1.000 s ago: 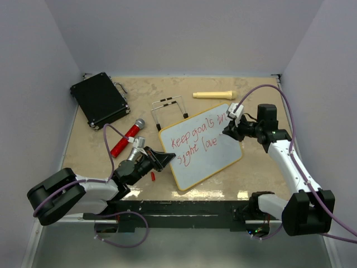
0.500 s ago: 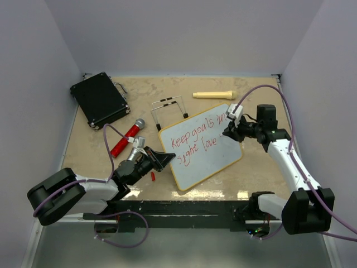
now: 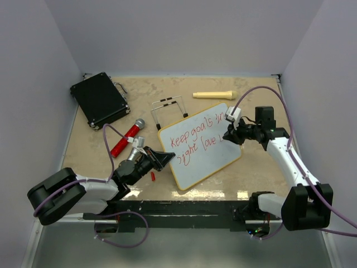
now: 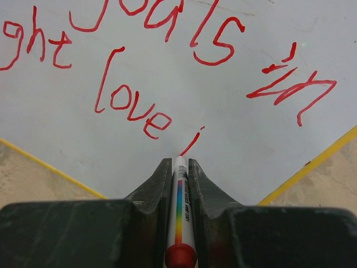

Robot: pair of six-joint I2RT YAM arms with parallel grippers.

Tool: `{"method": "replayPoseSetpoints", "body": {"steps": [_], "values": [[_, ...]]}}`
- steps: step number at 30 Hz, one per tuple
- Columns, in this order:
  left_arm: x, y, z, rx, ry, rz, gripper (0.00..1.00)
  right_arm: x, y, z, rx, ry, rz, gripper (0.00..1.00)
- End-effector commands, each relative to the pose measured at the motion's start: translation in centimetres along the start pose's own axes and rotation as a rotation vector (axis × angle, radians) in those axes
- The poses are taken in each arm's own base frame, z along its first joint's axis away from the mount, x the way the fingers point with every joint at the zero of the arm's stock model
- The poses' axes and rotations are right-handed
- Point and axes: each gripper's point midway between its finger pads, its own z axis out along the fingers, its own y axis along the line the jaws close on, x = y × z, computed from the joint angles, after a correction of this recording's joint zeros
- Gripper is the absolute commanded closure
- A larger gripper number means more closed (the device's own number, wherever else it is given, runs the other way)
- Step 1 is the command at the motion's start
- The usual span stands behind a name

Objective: Write a sentence on the whiteboard

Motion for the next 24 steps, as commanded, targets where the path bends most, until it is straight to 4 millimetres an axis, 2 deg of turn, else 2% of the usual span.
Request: {"method": "replayPoseSetpoints", "body": {"steps": [1, 6, 12, 19, 24], "values": [[-0.5, -1.4, 0.3, 0.074, -0.011, 0.062, 1.0, -2.4, -1.0, -0.6, 0.049, -0.067, -0.044, 1.0], [-0.3, -1.5, 0.3, 0.077, -0.006, 0.062, 1.0, -3.6, -1.7, -0.8, 0.078, -0.104, -0.04, 1.0], [-0.3, -1.5, 0.3, 0.079, -0.005, 0.06, 1.0, -4.0, -2.4, -1.1, 0.128, -0.118, -0.035, 1.0], [-0.4, -1.5, 0.3, 0.08, -0.007, 0.061, 1.0, -3.7, -3.0, -1.1, 0.165, -0.101, -0.016, 1.0], [-0.4, -1.5, 0.2, 0.078, -0.009, 0.06, 1.0, -2.6, -2.5, -0.9, 0.131, -0.064, -0.016, 1.0]]}}
